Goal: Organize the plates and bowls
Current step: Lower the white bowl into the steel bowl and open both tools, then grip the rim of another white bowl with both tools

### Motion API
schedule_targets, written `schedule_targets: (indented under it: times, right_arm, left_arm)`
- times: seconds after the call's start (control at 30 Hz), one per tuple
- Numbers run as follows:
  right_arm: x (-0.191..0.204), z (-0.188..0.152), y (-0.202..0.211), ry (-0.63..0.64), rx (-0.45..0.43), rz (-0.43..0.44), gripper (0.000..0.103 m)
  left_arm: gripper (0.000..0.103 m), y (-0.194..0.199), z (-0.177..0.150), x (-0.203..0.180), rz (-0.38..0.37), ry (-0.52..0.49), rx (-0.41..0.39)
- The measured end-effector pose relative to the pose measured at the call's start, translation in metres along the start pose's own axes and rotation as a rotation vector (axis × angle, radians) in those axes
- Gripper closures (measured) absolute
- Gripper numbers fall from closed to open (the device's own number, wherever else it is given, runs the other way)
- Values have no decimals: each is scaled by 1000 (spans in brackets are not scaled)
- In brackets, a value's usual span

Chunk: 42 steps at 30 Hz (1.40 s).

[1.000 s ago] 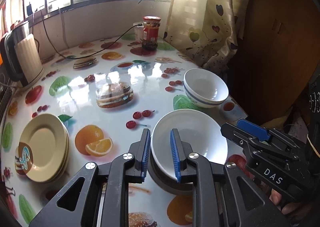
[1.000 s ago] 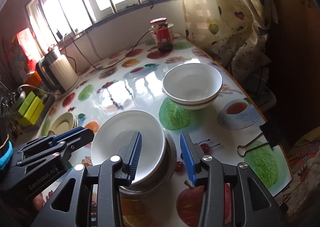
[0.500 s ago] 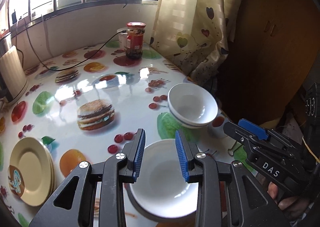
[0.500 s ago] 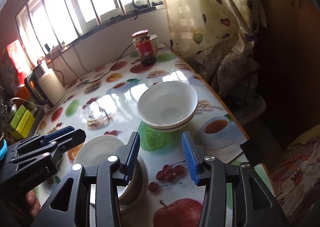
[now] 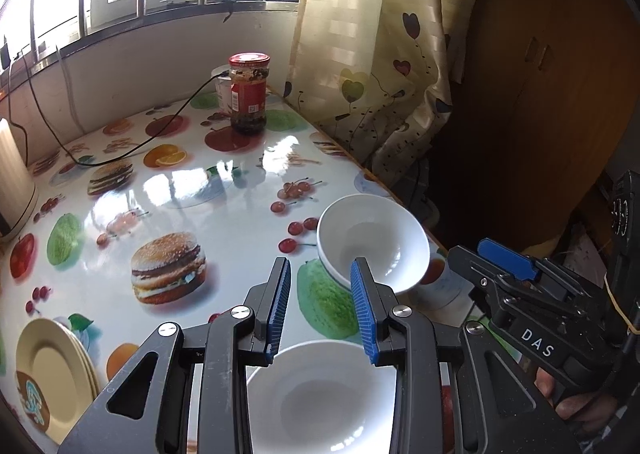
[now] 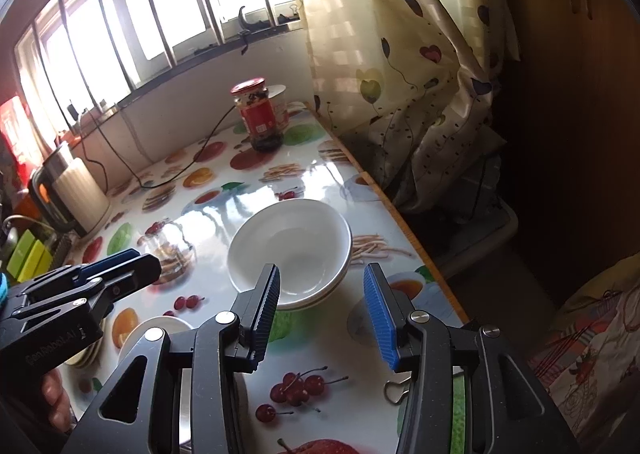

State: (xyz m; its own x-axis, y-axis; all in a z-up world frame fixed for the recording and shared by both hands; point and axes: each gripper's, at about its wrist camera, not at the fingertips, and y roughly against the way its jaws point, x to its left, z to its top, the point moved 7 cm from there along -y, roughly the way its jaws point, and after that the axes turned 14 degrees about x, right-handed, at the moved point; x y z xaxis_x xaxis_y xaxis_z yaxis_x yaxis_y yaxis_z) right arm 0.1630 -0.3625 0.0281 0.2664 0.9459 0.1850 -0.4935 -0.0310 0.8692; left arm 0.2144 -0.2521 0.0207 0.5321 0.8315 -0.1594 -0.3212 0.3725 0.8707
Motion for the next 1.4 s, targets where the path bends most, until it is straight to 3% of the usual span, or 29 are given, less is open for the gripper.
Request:
schedule_targets:
  times: [0.17, 0.57, 1.0, 1.2, 1.4]
  right_arm:
    - [-7, 8, -10, -7, 9, -16, 60]
    - [-27, 21, -41, -37, 45, -30, 59]
    - [-21, 23, -68, -7, 90, -22, 60]
    - [-17, 23, -77, 11, 113, -21, 74]
    - [-16, 23, -80, 10, 123, -12, 81]
  left_arm:
    - [71, -11, 13, 0, -1, 2, 9]
    - [71, -51, 22, 3, 9, 22, 115]
    - [71, -75, 23, -5, 39, -4, 164]
    - [71, -80, 21, -5, 40, -7, 180]
    - [78, -84, 19, -4, 49, -6, 192]
